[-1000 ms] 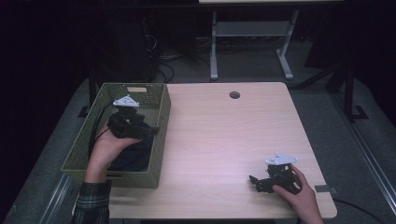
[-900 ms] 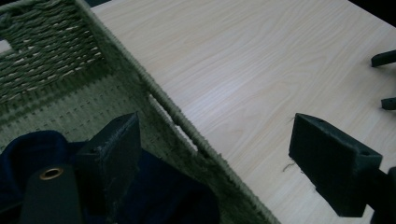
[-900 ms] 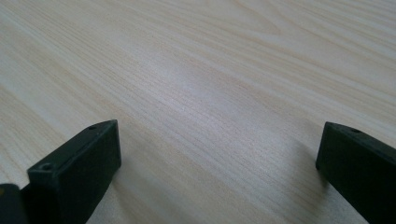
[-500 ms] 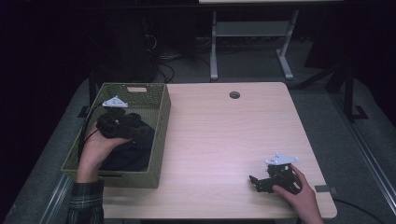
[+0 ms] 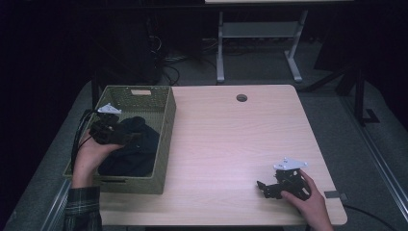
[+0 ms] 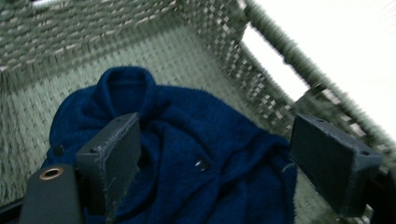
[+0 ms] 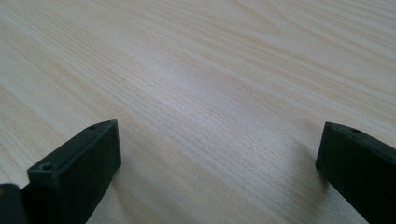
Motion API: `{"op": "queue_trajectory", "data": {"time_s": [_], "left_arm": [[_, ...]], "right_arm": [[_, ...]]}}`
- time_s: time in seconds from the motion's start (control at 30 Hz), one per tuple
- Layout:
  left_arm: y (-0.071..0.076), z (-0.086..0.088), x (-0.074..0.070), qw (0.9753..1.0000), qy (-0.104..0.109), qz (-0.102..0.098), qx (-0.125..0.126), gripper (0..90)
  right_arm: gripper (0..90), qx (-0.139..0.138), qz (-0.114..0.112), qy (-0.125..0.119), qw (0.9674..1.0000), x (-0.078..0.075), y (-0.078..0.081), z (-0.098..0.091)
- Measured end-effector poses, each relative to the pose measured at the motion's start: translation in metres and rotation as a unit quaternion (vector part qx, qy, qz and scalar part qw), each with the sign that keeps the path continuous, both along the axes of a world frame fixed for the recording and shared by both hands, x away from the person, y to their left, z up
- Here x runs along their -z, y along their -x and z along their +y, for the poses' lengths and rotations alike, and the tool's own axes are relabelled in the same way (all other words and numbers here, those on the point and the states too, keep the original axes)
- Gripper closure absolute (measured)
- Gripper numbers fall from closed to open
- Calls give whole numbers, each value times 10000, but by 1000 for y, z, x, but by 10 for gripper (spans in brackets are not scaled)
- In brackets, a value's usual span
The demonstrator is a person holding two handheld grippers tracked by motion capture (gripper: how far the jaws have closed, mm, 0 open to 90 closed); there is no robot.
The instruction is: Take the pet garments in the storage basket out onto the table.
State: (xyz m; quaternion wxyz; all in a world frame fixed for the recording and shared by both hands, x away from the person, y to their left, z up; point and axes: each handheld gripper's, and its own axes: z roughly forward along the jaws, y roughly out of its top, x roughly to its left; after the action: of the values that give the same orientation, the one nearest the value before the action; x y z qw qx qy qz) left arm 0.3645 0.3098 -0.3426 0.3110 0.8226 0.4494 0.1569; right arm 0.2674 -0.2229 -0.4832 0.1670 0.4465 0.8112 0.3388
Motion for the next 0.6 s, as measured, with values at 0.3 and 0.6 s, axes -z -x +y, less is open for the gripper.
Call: {"op": "queue_trajectory", "data": {"time_s": [0.3, 0.6], "left_arm": [[-9, 7, 21, 9994, -191, 268, -86, 163], [-18, 10, 40, 9981, -324, 500, -176, 162]], "right_arm": [[0, -3, -5, 2, 10000, 0, 0, 0], [0, -5, -8, 4, 10000, 0, 0, 0]]}}
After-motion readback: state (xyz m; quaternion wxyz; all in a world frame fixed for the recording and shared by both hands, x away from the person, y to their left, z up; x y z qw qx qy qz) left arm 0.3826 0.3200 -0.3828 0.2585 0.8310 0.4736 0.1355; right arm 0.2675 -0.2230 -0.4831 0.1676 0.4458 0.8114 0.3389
